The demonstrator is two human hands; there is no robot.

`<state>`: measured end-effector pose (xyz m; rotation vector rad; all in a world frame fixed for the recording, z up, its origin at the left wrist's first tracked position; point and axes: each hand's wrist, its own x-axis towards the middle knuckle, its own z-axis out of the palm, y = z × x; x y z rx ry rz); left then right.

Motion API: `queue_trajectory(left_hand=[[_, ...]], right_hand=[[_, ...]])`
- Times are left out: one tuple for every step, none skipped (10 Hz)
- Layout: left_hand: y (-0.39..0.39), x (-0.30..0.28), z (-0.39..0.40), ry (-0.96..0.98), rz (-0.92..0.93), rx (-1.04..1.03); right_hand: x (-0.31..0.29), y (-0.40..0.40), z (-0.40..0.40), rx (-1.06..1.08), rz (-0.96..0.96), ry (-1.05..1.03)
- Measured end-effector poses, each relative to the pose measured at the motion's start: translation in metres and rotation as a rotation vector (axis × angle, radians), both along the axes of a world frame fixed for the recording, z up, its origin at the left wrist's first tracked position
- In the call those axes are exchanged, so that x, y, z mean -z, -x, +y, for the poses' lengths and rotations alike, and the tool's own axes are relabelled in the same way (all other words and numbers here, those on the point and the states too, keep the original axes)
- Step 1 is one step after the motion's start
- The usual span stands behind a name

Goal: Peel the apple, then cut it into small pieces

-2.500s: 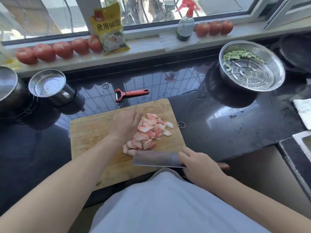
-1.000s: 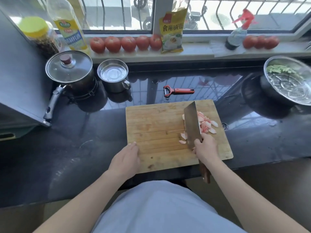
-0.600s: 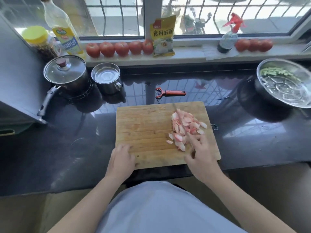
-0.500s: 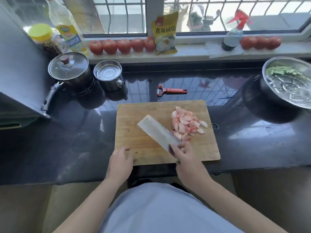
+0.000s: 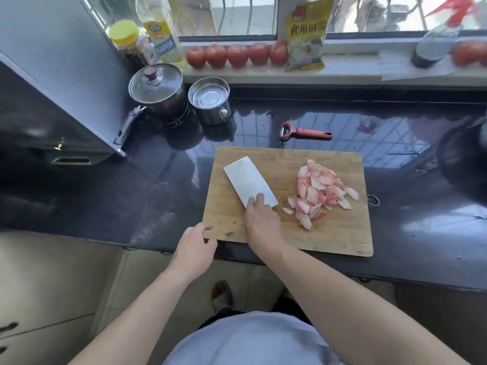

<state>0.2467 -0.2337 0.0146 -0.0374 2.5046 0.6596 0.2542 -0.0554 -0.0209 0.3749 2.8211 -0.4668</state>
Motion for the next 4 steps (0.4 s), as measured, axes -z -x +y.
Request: queue_trajectory(left_hand=[[0.016,0.000,-0.005,-0.021,0.009,0.054],[0.037,-0.002,-0.013,-0.058,-0.007,0.132],[0.053,-0.007,-0.024,-0.092,-0.024,0.194],[0.076,-0.019,-0.026,-0.056,0.006,0.304]], right_hand=[[0.005,0.016,-0.010,-0.102,-0.012,-0.210],[0.002,0.024,-0.012,-0.068,-0.055,-0.205],[0.000,0.020,-0.007,-0.048,-0.094,-0.145],[-0.025,0.015,0.009,0.009,-0.082,0.021]])
